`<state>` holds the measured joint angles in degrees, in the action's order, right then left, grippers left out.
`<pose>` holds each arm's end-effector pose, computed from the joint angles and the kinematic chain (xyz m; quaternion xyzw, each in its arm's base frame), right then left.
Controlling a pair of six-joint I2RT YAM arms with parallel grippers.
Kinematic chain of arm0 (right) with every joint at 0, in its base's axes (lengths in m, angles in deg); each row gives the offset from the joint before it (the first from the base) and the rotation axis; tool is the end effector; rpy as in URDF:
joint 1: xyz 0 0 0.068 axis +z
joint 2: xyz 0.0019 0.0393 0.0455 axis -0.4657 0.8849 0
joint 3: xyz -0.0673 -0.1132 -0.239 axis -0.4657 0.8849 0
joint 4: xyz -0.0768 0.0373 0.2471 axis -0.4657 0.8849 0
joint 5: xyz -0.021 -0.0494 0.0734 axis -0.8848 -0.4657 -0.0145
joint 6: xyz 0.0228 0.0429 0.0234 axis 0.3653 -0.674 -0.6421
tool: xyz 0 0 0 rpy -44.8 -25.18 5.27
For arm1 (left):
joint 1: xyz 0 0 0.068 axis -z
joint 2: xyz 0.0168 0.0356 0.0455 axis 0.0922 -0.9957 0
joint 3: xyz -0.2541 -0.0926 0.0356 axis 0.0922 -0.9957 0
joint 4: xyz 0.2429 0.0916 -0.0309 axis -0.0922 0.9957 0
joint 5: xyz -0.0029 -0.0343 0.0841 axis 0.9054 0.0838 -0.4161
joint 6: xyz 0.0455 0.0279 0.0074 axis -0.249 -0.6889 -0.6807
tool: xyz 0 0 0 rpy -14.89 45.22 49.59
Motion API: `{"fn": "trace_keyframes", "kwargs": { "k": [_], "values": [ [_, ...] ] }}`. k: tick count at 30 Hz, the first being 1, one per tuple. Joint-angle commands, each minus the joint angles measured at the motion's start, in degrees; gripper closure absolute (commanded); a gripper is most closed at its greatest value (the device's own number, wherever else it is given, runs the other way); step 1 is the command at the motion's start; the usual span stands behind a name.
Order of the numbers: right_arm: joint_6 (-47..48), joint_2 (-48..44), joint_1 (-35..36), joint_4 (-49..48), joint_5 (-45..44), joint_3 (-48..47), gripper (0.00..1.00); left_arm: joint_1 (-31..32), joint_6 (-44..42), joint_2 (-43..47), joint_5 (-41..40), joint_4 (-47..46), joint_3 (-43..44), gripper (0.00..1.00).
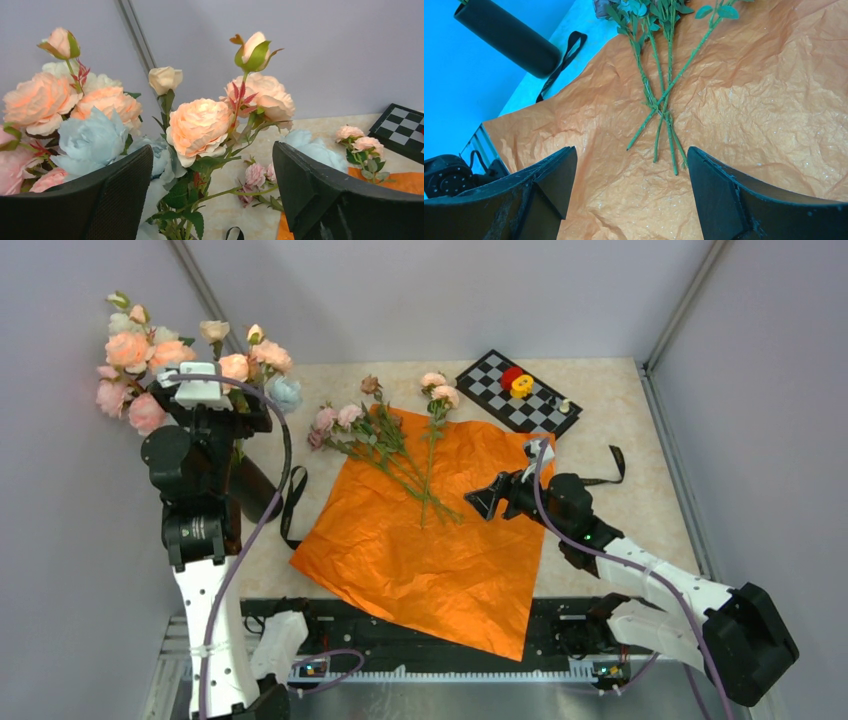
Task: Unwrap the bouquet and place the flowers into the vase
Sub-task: Insert the fake flower into the vase.
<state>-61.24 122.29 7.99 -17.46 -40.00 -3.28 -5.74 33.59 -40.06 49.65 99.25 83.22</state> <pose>0.1796 0.1369 0.2402 -0.1034 0.7622 0.3955 0.5020 0.1523 0.0246 0.4755 0.0340 0.6470 0.0771 0.7578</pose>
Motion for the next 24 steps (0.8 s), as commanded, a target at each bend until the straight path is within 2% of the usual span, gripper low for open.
{"fn": "trace_keyframes", "kwargs": {
  "k": [1,6,10,15,19,24],
  "values": [
    [-0.07,-0.06,-0.59,-1.65,0.33,-2.37,0.18,-0.31,0.93,1.51,3.55,1.80,4.59,0.02],
    [-0.37,0.12,-0.59,-0.90,-0.16,-2.99,0.18,-0.31,3.55,0.67,6.55,3.82,8.84,0.01],
    [-0.95,1.15,-0.59,1.61,-2.26,-4.48,0.19,-0.25,9.54,-2.00,10.36,5.12,12.85,0.01],
    [-1.12,6.67,-0.59,6.35,-3.42,-9.16,0.22,0.32,15.07,-6.31,15.03,5.54,15.53,0.01],
    [-3.75,11.86,-0.55,4.96,-2.57,-11.61,0.24,0.80,17.08,-7.38,14.60,4.20,13.89,0.01],
    [-7.26,21.77,-0.50,4.12,-1.31,-16.67,0.29,0.83,20.84,-4.75,14.00,-2.11,7.37,0.01]
  ]
}}
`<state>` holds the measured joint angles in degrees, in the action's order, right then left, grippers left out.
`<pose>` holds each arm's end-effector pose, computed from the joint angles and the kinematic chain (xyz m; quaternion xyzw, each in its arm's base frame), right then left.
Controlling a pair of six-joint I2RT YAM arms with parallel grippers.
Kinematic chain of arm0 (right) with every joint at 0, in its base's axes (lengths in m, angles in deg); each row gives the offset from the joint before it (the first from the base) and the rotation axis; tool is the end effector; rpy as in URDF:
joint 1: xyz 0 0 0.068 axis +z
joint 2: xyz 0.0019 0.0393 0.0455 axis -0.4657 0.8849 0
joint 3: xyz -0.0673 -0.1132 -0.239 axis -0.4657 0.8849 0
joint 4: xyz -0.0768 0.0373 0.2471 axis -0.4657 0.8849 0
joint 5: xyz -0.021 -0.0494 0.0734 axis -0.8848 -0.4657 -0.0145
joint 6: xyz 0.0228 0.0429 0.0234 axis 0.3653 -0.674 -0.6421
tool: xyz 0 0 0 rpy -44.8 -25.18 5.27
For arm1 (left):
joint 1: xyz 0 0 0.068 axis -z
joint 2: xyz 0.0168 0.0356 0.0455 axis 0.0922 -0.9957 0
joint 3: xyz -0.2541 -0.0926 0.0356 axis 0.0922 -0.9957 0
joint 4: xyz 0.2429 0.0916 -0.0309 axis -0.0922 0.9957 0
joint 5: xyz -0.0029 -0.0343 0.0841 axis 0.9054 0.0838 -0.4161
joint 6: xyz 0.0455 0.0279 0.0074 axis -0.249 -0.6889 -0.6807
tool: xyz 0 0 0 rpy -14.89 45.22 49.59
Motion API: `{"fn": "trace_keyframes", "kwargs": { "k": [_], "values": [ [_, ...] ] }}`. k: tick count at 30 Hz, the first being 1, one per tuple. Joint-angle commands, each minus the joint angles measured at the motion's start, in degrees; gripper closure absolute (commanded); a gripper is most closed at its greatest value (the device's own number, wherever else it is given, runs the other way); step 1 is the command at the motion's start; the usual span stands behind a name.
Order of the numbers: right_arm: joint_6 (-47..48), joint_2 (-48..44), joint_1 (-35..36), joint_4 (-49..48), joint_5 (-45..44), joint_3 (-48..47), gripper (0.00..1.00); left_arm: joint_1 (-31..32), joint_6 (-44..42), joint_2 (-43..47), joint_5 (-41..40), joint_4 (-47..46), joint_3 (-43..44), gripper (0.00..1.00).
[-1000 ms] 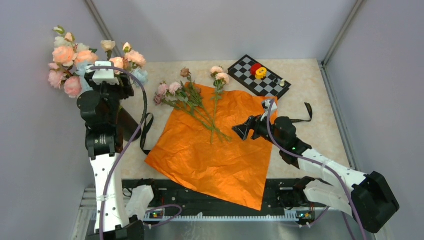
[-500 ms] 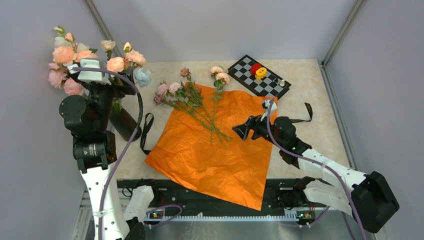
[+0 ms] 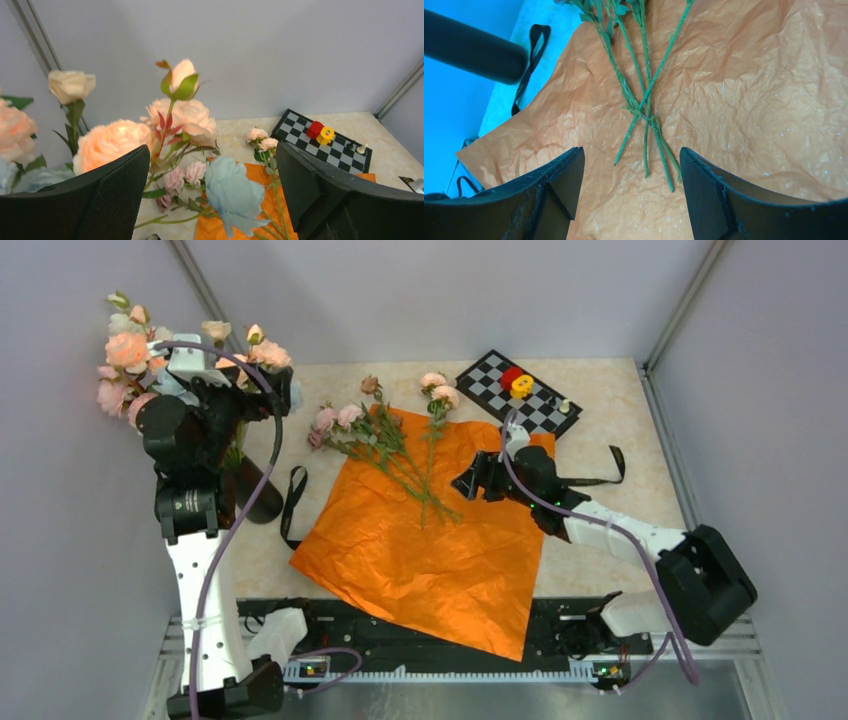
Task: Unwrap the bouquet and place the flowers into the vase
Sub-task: Insert the fake flower into the vase.
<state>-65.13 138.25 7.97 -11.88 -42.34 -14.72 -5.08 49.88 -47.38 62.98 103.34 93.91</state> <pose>0.2251 0.1677 0.2334 -0.0612 0.8200 0.3635 0.4379 0.1692 0.0178 0.5065 0.0324 0.6552 -0.1111 0.7465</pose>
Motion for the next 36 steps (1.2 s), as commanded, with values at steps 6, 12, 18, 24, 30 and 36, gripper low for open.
{"fn": "trace_keyframes", "kwargs": {
  "k": [6,12,18,24,30,36],
  "values": [
    [-5.13,17.82,-0.48,-6.54,4.64,-11.37,0.36,0.18,9.26,4.37,-0.59,-7.59,-6.63,0.01],
    [-5.12,28.27,-0.52,-8.35,5.61,-18.16,0.40,0.18,10.88,6.51,-2.45,-7.73,-9.22,0.01],
    [-4.70,36.75,-0.57,-8.88,6.69,-24.83,0.46,0.22,10.44,6.62,-3.44,-6.58,-8.93,0.01],
    [-5.52,41.54,-0.57,-9.93,8.07,-28.52,0.51,0.32,10.62,6.63,-3.68,-6.50,-8.95,0.01],
    [-7.30,44.17,-0.82,-9.75,5.73,-29.52,0.58,0.44,10.54,6.54,-3.87,-6.24,-9.02,0.01],
    [-9.72,46.40,-1.35,-11.76,5.01,-29.59,0.64,0.53,10.54,6.50,-3.62,-5.98,-8.95,0.01]
  ]
}}
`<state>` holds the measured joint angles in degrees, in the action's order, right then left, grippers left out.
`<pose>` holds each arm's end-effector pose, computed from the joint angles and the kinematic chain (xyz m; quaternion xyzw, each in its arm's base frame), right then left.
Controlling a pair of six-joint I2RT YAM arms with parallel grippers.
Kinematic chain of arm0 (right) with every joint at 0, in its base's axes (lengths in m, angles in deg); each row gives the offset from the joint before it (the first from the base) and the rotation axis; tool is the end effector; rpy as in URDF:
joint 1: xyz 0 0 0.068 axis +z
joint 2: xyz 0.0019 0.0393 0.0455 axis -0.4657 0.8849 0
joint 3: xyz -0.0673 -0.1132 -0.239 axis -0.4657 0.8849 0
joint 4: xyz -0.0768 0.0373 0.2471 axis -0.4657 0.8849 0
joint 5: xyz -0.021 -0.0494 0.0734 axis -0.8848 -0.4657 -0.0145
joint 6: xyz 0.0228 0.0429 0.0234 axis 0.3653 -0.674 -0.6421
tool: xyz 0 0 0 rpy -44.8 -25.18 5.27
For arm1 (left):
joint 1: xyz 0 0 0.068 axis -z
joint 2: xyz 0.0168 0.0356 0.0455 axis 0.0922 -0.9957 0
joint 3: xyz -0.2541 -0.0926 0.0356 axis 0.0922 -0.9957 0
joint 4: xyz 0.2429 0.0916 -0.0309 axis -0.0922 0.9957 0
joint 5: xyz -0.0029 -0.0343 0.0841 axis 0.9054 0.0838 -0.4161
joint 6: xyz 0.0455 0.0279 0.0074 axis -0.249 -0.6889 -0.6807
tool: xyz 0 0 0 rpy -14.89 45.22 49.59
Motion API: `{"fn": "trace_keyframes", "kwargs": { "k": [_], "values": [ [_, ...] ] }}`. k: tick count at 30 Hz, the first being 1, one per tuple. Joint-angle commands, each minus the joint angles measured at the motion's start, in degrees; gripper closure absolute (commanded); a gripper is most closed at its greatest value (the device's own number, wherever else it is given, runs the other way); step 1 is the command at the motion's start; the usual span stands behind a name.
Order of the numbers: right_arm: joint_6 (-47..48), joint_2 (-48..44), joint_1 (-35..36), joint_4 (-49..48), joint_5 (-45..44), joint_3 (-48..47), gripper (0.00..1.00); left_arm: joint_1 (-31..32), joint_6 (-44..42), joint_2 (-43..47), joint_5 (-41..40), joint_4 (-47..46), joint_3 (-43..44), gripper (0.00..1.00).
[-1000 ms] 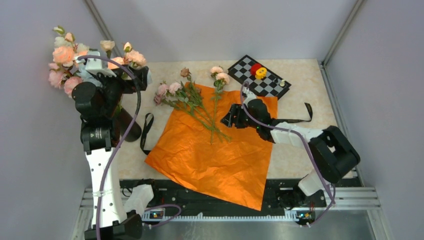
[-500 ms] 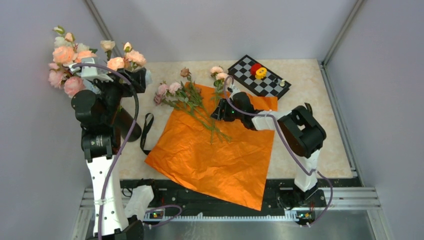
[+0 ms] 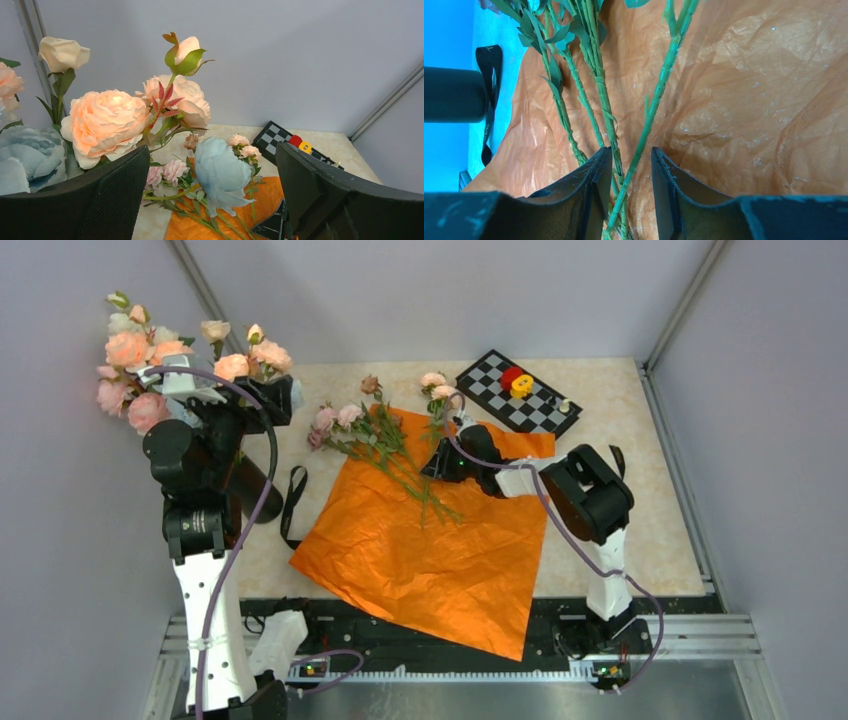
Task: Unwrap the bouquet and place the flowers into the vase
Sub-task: Insert the fake flower into the vase, then pick up the fake flower from the wrapping paper.
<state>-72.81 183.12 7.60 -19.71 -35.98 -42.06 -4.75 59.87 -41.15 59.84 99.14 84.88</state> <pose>0.3484 0.2577 0.1306 -0.0243 0.8635 0.3856 0.3241 0.1544 0.0160 0.4819 -0.0399 0.6449 -0.1597 0.7463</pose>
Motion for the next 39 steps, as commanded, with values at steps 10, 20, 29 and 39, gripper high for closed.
{"fn": "trace_keyframes", "kwargs": {
  "k": [10,20,29,39],
  "values": [
    [-4.40,3.86,-1.68,-5.64,-2.67,-3.60,0.78,0.20,0.55,0.22,-0.29,-1.34,0.49,0.01],
    [-7.80,2.22,-2.95,-8.70,0.37,-2.37,1.00,0.22,-0.85,0.02,-1.95,0.72,0.59,0.01],
    [-9.05,-5.33,-3.28,-12.85,1.04,0.93,1.00,0.20,0.34,-0.41,-0.37,1.84,2.11,0.01],
    [-5.93,-18.36,-3.27,-16.35,1.17,6.41,1.00,3.31,-0.29,-10.10,2.60,10.63,14.84,0.01]
  ]
}}
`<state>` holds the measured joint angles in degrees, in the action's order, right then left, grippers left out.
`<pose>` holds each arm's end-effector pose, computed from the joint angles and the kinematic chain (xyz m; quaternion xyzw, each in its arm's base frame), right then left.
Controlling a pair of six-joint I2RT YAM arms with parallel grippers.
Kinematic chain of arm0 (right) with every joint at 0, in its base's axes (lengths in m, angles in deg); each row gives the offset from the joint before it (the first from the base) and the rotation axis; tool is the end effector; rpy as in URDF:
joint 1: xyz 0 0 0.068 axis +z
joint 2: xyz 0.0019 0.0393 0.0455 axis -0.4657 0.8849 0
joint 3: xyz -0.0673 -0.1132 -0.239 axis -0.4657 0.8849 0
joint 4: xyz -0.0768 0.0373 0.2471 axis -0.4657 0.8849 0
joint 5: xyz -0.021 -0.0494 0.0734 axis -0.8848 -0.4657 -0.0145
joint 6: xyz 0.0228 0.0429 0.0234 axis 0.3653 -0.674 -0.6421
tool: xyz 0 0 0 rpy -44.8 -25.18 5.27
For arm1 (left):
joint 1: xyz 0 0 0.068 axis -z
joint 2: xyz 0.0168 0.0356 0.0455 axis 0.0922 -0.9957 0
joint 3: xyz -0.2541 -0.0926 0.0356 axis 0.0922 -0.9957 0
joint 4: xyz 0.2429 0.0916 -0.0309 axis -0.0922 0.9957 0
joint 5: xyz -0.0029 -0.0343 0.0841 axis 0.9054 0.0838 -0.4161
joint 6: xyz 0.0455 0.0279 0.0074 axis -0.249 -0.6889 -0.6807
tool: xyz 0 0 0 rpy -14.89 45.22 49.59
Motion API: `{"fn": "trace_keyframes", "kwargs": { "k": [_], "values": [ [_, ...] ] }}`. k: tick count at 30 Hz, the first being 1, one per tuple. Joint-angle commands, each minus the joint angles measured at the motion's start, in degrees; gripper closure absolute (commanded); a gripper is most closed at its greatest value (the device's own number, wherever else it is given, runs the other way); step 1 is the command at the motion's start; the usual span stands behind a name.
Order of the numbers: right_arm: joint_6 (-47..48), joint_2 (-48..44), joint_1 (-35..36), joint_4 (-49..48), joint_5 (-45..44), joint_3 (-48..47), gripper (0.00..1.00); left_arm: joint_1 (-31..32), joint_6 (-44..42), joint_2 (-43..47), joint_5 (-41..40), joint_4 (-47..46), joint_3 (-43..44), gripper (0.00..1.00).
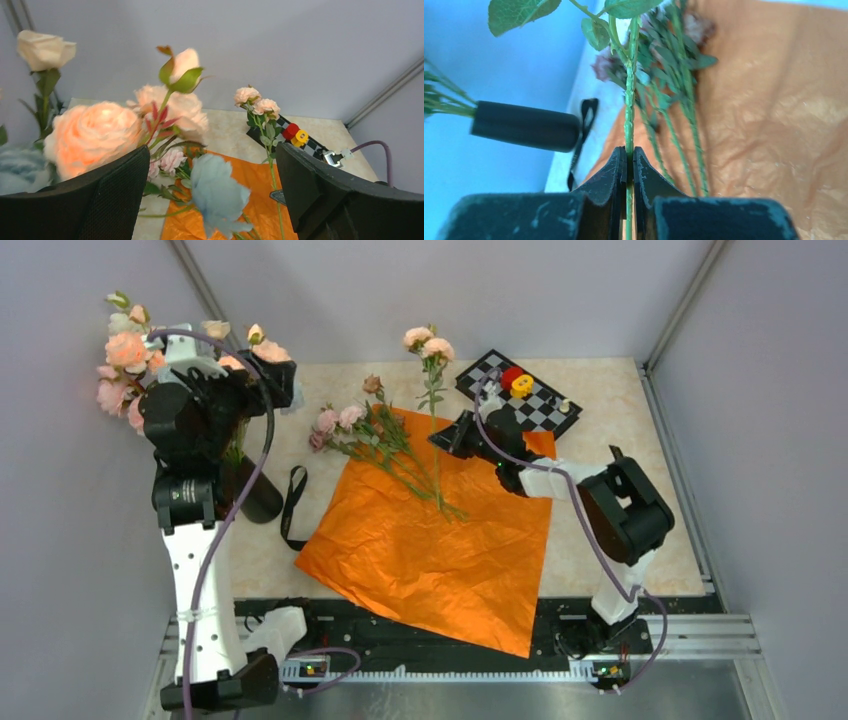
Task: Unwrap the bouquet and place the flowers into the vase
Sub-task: Pick up the fake flower from the wrapping paper.
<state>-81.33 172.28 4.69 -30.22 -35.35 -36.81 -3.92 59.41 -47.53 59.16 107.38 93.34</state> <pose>0.3441 0.2295 0.1978 0.0333 0.7870 0.4721 0.3959 0.1734 0.0172 0.4957 -0.0519 0.6822 -0.1617 0.7112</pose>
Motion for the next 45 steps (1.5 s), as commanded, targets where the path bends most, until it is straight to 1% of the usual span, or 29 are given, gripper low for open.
{"fn": "trace_keyframes", "kwargs": {
  "k": [1,5,9,11,12,14,17,21,24,29,33,36,41,45],
  "values": [
    [3.23,-9.09,-0.41,-5.84,0.76,1.65,1.00,3.78,0.28,-5.05,3.52,2.90,8.11,0.01],
    [5.99,-15.84,-0.13,-5.32,1.35,3.08,1.00,11.21,0.85,-8.92,4.03,3.24,13.20,0.01],
    [9.56,-22.33,1.09,-3.68,1.70,3.63,1.00,16.30,6.44,-10.71,10.17,-2.66,12.69,0.01],
    [11.79,-25.36,2.61,-2.77,1.57,3.70,1.00,17.60,11.78,-10.89,14.97,-8.89,10.01,0.01],
    [12.94,-26.76,3.31,-2.37,1.57,3.63,1.00,18.26,14.89,-10.77,17.73,-14.29,8.07,0.01],
    [15.24,-29.23,4.97,-1.73,1.60,3.47,1.00,19.73,21.10,-10.87,20.58,-22.38,4.61,0.01],
    [18.31,-31.22,7.16,-0.76,3.86,2.05,1.00,22.22,27.91,-11.83,23.23,-30.26,1.66,0.01],
    [19.98,-31.59,9.47,0.14,7.35,0.06,1.00,24.09,33.53,-12.92,26.59,-39.00,-0.98,0.01],
    [20.59,-31.54,10.93,-0.10,9.79,-0.87,1.00,24.41,33.03,-12.62,25.53,-38.82,-2.10,0.01],
    [20.52,-31.15,12.13,-0.21,13.21,-2.02,1.00,24.42,28.65,-12.00,22.14,-32.24,-2.14,0.01],
    [20.77,-31.32,12.46,0.22,13.96,-2.33,1.00,24.42,27.35,-11.74,20.85,-30.12,-2.57,0.01],
    [20.97,-31.78,12.55,0.64,13.00,-1.95,1.00,24.42,25.58,-11.28,19.62,-27.76,-2.23,0.01],
    [22.83,-33.42,12.53,3.35,8.38,-1.20,1.00,24.42,22.05,-9.44,18.06,-23.62,-1.14,0.01],
    [23.63,-34.31,12.50,3.65,7.83,-0.85,1.00,24.42,21.48,-8.88,17.58,-21.71,-0.97,0.01]
  ]
}}
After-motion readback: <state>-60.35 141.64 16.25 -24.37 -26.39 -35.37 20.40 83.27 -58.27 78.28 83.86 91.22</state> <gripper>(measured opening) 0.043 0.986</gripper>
